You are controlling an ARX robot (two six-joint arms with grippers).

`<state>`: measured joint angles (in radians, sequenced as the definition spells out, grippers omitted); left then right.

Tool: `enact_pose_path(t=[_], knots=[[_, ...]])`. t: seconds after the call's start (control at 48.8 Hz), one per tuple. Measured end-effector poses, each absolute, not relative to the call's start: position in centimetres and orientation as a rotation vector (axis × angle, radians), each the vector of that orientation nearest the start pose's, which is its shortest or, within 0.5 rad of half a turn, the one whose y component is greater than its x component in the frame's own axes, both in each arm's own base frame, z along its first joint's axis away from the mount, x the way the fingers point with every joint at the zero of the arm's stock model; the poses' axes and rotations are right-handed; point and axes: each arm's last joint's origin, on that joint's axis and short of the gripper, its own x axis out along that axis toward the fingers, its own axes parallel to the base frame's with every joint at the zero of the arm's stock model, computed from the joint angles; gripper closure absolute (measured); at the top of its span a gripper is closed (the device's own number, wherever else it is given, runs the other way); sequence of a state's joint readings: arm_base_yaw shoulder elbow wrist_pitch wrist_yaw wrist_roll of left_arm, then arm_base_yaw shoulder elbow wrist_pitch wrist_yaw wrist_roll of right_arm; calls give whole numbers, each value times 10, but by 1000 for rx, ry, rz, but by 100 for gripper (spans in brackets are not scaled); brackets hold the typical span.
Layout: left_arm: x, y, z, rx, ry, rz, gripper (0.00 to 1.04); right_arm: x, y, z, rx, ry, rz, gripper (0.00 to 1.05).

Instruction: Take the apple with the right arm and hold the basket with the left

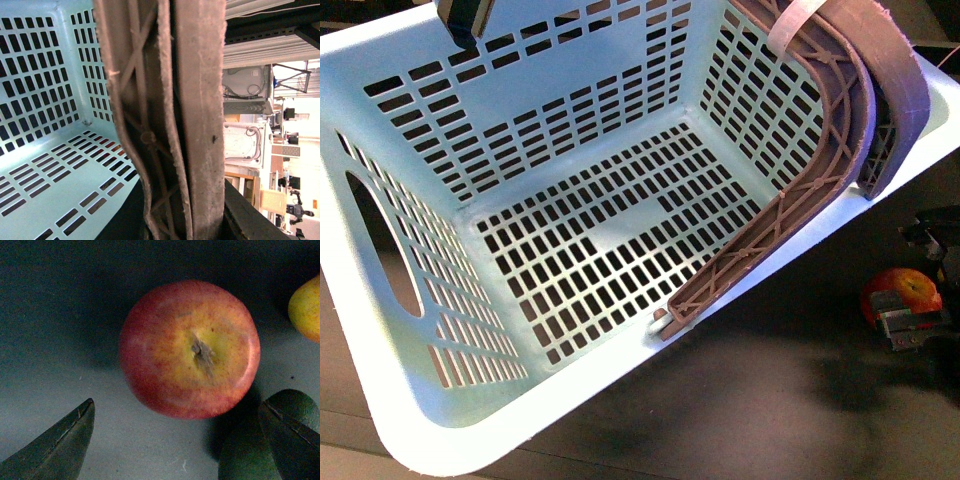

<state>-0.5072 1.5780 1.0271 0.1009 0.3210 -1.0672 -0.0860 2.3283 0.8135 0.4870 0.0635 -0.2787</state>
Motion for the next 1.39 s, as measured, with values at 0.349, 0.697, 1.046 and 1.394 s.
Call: enact_pose_path(t=[0.349,0.697,1.046,1.394], knots=[[300,-177,249,-943,845,-486,85,350,-31,-48,-246,1054,12,9],[300,-177,249,-943,845,-486,85,353,-31,-43,-181,1040,8,28],[300,-177,249,-943,844,-485,85,337,-37,19,-80,868,32,29],[300,-177,249,-943,845,-485,85,299,-42,189,-30,411,32,29]])
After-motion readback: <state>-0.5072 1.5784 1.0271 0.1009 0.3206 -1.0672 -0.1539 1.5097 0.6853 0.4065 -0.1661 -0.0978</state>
